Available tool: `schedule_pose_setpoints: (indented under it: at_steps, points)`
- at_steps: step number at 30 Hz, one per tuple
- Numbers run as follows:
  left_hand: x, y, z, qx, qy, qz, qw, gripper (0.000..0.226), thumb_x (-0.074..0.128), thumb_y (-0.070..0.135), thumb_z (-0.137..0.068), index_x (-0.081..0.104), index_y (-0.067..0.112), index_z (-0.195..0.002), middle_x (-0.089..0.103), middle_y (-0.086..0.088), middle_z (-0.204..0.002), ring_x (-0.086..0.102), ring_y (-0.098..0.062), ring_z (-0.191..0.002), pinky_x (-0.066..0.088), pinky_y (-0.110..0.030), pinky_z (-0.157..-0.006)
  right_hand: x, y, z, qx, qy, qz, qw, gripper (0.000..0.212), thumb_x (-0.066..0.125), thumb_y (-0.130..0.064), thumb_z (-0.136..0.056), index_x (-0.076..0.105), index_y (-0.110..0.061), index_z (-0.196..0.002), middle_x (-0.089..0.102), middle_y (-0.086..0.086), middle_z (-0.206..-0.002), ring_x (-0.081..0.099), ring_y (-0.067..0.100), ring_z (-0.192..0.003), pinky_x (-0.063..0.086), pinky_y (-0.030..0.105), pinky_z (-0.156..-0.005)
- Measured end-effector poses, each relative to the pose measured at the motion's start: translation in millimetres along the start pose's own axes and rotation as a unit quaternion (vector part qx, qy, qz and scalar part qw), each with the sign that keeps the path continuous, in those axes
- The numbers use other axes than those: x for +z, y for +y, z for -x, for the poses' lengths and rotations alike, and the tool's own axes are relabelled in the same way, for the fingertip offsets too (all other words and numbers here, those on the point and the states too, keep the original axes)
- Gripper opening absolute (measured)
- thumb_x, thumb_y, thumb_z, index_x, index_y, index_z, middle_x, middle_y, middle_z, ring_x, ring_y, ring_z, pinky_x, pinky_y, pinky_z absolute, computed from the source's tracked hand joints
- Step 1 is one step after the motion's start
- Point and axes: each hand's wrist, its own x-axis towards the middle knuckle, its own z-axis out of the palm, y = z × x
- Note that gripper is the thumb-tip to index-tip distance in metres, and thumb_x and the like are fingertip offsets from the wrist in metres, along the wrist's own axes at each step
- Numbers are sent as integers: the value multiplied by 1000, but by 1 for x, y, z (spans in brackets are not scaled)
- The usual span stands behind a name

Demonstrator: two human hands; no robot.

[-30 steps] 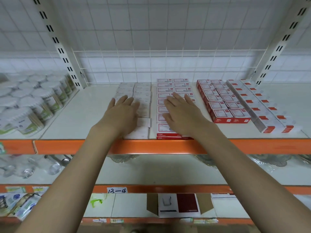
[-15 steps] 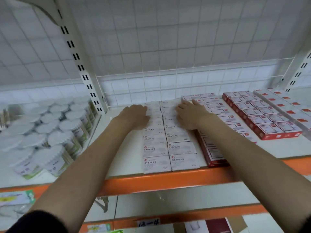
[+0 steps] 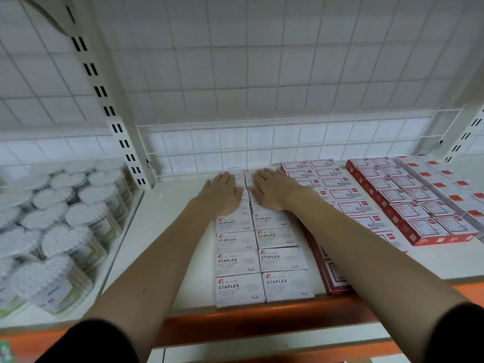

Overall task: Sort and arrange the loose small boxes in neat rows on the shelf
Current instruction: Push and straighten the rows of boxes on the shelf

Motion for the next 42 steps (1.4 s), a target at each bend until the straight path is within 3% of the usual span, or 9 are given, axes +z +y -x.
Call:
schedule_pose_setpoints:
  at_steps: [11,17,23,31,42]
  points:
    - [8,6,0,-26,22,-19,999,55,14,35,-100,5,8,-148,1,-5,-157,1,-19,-144,5,-40,-116,0,1,-4,-14,-8,-45,999,53,19,-34,-101,25,-3,-143,21,14,-152,18,25,-141,11,35,-112]
    - [5,7,-3,-29,23,-27,999,55,15,35,-100,6,9,-148,3,-5,-157,2,-20,-144,7,-39,-115,3,1,-3,-15,-5,-40,999,54,19,-34,-101,20,-3,-145,16,13,-154,13,23,-142,9,37,-113]
    - [-4,5,14,-16,12,-27,999,55,13,35,-100,0,10,-148,-5,-2,-157,-5,-15,-144,-1,-40,-117,-6,3,10,-23,-18,-19,999,56,14,-37,-101,7,-10,-149,2,6,-157,0,18,-144,0,37,-117]
    - [2,2,56,10,-8,-34,999,53,12,36,-100,7,15,-149,1,2,-157,0,-12,-144,-1,-41,-117,3,-1,44,-47,-29,-13,998,53,16,-36,-101,14,-14,-148,6,1,-157,1,14,-144,0,37,-118]
    - [9,0,59,10,-1,-24,1000,54,13,36,-101,5,14,-149,-1,0,-157,-2,-13,-144,-4,-36,-115,8,-8,49,-46,-36,-49,997,54,18,-35,-101,7,-12,-149,0,1,-157,0,14,-144,-3,30,-114]
